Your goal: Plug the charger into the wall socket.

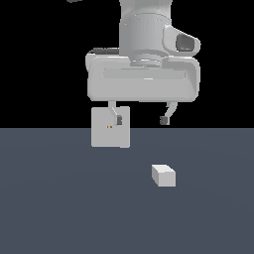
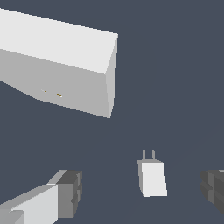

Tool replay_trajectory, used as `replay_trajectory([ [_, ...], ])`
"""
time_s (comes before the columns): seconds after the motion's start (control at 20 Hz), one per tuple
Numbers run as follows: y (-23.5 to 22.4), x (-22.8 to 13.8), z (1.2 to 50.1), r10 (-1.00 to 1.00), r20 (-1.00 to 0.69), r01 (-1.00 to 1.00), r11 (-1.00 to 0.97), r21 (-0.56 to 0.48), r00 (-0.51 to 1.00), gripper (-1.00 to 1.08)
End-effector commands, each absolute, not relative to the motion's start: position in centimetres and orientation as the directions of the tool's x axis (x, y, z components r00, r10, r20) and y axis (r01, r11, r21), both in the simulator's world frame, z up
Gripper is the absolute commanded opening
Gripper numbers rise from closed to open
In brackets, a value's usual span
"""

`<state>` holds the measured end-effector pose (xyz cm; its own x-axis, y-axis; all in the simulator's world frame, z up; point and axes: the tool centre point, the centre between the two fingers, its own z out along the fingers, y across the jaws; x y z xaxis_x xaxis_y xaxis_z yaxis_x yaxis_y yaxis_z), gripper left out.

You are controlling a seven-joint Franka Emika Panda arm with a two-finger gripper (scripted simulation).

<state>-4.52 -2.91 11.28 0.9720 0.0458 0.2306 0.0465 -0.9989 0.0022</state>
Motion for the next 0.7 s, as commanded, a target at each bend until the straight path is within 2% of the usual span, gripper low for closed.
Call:
replay_trajectory([
  [0.0,-3.6,-5.0,10.5,0.050,0.256,0.050,-0.999,0.004,0.965,1.00],
  [0.65,-6.1,-6.4,7.0,0.064,0.355,0.068,-0.998,0.001,0.933,1.00],
])
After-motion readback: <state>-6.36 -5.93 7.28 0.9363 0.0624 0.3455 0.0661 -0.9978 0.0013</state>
